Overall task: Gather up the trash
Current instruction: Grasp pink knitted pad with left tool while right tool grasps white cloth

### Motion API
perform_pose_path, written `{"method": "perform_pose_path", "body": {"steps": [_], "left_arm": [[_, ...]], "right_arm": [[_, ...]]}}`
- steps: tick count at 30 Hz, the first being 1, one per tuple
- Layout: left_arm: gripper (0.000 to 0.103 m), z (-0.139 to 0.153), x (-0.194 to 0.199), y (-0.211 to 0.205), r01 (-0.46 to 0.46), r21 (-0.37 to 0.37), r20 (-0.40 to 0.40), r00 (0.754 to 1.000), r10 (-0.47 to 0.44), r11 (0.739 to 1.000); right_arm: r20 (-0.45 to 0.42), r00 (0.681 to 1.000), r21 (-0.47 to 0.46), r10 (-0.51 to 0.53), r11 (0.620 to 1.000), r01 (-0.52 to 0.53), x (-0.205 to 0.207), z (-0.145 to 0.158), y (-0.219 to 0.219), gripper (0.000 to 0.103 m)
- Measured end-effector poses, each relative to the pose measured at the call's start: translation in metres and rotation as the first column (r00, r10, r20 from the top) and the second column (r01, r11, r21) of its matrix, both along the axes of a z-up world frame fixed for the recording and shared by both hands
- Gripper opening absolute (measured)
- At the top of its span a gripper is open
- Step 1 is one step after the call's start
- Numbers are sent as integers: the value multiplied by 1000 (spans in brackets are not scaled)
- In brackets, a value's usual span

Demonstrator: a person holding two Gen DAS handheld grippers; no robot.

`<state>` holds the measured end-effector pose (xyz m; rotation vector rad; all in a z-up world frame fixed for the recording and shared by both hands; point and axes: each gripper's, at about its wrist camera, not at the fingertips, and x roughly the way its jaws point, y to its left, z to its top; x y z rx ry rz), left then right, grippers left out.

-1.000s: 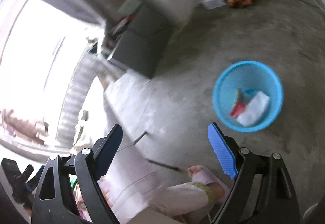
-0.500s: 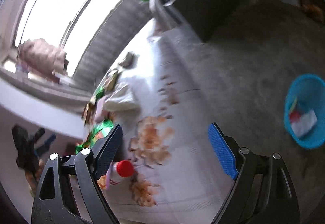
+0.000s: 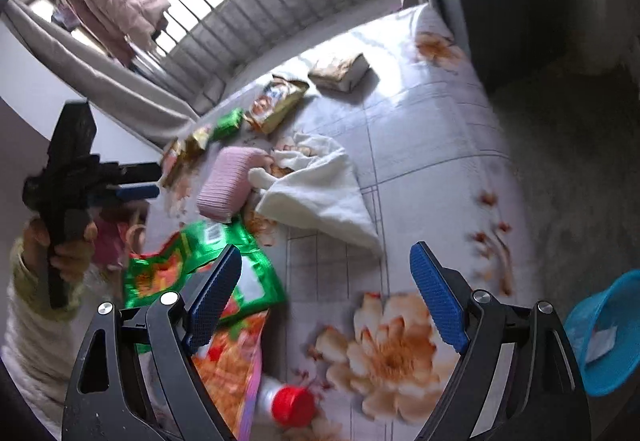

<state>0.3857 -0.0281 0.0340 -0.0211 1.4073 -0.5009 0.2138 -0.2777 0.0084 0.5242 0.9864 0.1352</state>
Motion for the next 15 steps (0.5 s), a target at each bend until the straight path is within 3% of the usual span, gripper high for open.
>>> {"method": "perform_pose_path", "body": {"steps": [4, 15], "left_arm": [[93, -29, 18, -6, 6, 101, -19, 1000, -4, 995], [93, -64, 27, -31, 96, 160, -38, 995, -91, 982]], "right_arm": [[-34, 999, -29, 33, 999, -34, 23, -12, 13, 82], [-90, 988, -121, 122, 984, -133, 57, -34, 37, 82]]}}
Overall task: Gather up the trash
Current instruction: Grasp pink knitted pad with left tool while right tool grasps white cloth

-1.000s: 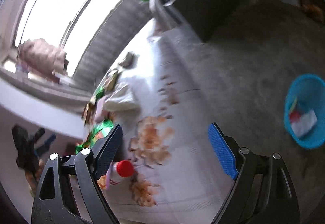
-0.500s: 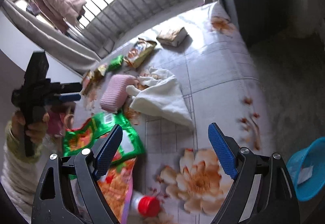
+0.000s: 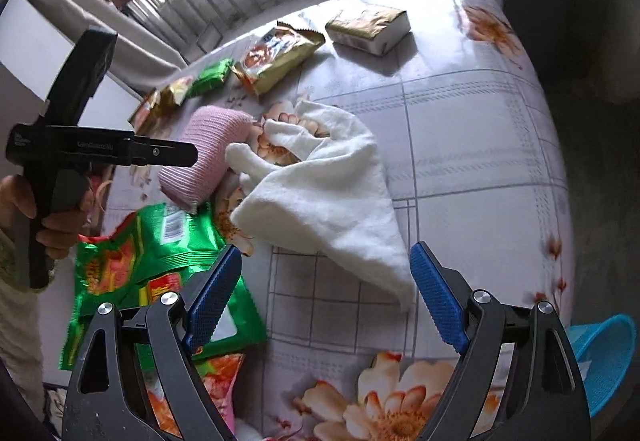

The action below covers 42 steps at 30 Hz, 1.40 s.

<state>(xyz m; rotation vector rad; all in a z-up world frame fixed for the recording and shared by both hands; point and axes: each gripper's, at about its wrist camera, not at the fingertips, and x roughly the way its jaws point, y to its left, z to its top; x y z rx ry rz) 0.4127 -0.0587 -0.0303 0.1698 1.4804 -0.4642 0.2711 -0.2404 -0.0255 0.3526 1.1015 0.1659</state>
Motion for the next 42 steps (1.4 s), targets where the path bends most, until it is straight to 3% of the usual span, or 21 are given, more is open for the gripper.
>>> {"method": "perform_pose_path", "body": {"steps": [11, 17, 24, 27, 34, 42], "left_arm": [[93, -24, 5, -20, 31, 83, 30, 999, -33, 996], [93, -32, 7, -29, 11, 89, 53, 998, -16, 996], [88, -34, 11, -34, 23, 104, 79, 996, -32, 994], [81, -30, 10, -33, 18, 108, 93, 995, -28, 994], [80, -20, 16, -16, -23, 60, 93, 995, 17, 998], [80, 16, 9, 8, -69, -14, 151, 986, 70, 998]], "right_arm": [[18, 999, -89, 34, 996, -32, 11, -1, 14, 82], [22, 999, -115, 42, 993, -39, 22, -2, 18, 82], [4, 1000, -97, 16, 995, -16, 31, -15, 17, 82], [-1, 1000, -71, -6, 997, 6, 32, -18, 13, 75], [-30, 999, 20, -43, 999, 44, 27, -18, -2, 34], [-22, 996, 73, -87, 993, 89, 3, -8, -15, 18]]}}
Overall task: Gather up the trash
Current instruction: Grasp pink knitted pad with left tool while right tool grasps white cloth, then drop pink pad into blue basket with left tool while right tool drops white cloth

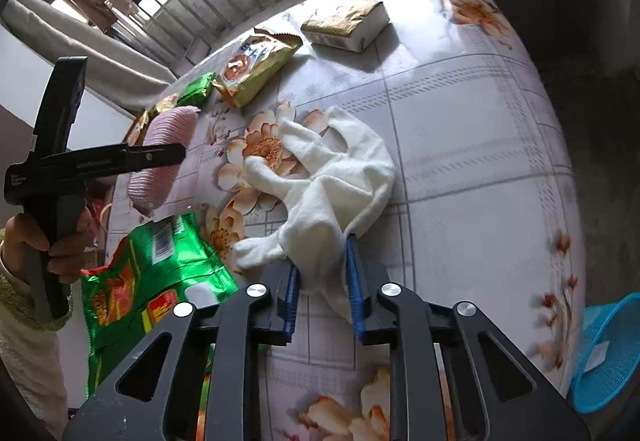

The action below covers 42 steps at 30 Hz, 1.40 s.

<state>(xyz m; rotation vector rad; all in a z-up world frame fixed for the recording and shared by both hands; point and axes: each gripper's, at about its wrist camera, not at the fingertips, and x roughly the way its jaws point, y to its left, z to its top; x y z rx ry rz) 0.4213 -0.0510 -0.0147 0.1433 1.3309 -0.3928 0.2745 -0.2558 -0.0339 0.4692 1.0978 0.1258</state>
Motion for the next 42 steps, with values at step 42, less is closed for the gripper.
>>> {"method": "perform_pose_path", "body": {"steps": [42], "left_arm": [[80, 21, -340, -308, 571, -335, 14, 798, -602, 749]], "right_arm": [[52, 661, 237, -749, 652, 720, -396, -24, -221, 16]]}}
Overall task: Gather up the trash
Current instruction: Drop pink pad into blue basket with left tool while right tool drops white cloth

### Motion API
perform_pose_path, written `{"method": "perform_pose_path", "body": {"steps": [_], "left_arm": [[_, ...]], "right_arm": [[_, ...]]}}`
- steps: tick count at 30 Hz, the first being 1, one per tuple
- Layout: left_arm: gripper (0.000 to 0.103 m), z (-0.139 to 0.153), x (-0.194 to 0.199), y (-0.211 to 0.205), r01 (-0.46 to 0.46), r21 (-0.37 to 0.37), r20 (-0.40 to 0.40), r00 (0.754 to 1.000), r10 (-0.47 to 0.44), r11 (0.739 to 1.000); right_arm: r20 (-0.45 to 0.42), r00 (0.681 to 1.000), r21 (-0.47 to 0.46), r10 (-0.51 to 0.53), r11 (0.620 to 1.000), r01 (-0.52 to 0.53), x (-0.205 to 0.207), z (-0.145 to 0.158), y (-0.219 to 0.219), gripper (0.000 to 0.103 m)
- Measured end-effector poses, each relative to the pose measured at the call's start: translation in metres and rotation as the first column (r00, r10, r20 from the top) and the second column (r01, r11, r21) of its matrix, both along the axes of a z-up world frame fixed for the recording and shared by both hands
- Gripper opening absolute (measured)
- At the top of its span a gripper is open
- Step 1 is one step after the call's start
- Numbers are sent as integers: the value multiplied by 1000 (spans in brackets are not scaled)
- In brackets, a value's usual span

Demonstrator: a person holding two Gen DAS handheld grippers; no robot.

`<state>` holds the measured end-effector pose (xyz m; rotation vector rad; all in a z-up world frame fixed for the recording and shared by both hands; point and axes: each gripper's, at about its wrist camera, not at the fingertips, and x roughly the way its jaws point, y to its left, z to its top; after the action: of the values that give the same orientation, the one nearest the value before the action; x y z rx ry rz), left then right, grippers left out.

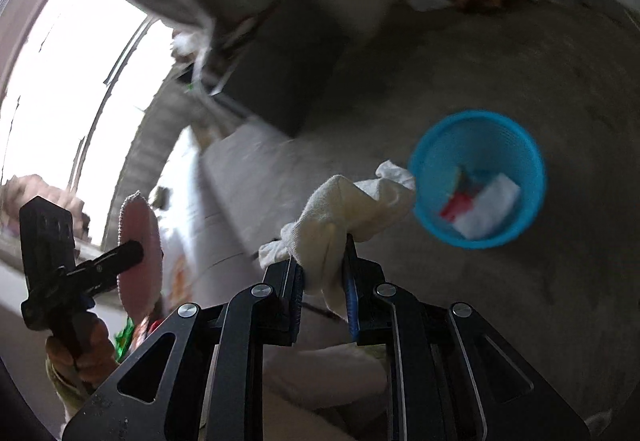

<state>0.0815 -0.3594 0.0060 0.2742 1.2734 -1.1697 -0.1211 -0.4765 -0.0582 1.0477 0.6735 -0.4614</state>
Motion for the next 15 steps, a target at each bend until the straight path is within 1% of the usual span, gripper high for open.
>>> {"method": "perform_pose_path", "body": {"steps": [1, 3, 5, 7, 9, 11, 12, 13, 14, 15], "left_arm": [[80, -14, -6, -23, 25, 19, -19, 1000, -24, 1000], [80, -34, -11, -51, 52, 49, -43, 998, -50, 997], [80, -60, -16, -87, 71, 91, -73, 995, -64, 993], [80, -82, -19, -115, 76, 124, -89, 994, -65, 989], [81, -100, -18, -137, 71, 144, -96, 994, -57, 987], [82, -118, -15, -159, 50, 152, -102, 994, -35, 987], [87, -127, -14, -171, 33, 153, -104, 994, -17, 988], [92, -132, -14, -178, 20, 157, -99, 995, -4, 987], [93, -140, -13, -186, -4, 163, -87, 996, 19, 987], [94, -144, -13, -191, -15, 165, -82, 996, 29, 986]], "right_arm": [[-5, 1000, 15, -20, 1000, 21, -4, -8, -8, 17], [-27, 997, 48, -71, 996, 73, -10, -29, -27, 18], [-47, 992, 77, -116, 990, 119, -14, -47, -43, 19], [-57, 987, 109, -151, 982, 156, -14, -66, -60, 21], [-67, 980, 144, -188, 970, 196, -13, -87, -78, 22], [-76, 971, 156, -225, 960, 234, -16, -103, -93, 26], [-81, 966, 159, -246, 953, 257, -14, -112, -101, 36], [-86, 961, 165, -263, 948, 274, -14, -119, -106, 54], [-95, 950, 178, -298, 934, 311, -14, -130, -115, 60], [-101, 944, 187, -315, 925, 329, -15, -138, -121, 62]]}}
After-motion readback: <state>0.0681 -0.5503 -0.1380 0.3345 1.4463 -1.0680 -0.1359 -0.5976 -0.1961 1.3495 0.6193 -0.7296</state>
